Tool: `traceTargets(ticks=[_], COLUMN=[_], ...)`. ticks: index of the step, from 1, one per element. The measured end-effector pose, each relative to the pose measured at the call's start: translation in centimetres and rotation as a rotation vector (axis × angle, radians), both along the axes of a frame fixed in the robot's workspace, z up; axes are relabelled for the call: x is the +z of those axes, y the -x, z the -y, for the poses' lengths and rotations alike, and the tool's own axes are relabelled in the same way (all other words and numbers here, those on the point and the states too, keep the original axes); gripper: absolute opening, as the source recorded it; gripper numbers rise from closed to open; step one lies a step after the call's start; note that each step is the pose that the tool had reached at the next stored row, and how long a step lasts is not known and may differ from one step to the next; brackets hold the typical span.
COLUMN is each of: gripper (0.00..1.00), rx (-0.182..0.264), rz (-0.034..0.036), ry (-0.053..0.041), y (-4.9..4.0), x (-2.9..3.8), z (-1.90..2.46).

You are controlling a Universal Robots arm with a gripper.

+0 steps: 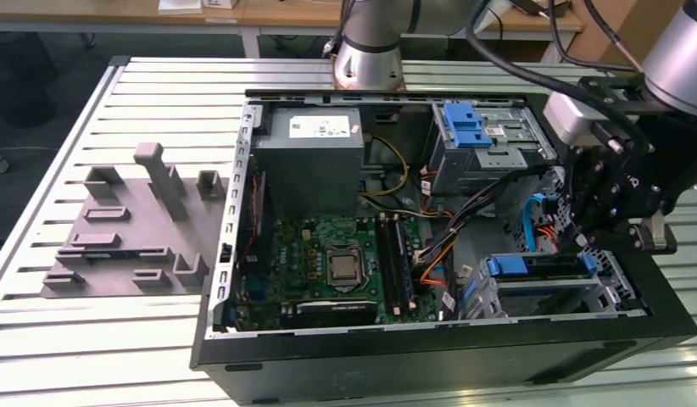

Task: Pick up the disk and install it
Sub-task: 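Insert the second disk wire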

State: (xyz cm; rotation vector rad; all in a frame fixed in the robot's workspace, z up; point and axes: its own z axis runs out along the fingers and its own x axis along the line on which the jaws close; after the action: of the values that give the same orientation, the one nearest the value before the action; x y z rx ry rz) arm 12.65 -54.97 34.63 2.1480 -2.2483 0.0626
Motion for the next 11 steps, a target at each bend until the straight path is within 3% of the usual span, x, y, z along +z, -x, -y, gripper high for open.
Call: traceTargets(ticks=[4, 7, 11], gripper=[0.11, 0.11, 0.11], rx=[0.0, 0.0, 0.0], rz=[0.0, 0.0007, 0.0035], ry=[-0.0001, -0.0003, -0.0001], y=[0.01, 0.3, 1.37], x=[1.06, 1.12, 1.13], z=[0.0, 0.0, 0.0])
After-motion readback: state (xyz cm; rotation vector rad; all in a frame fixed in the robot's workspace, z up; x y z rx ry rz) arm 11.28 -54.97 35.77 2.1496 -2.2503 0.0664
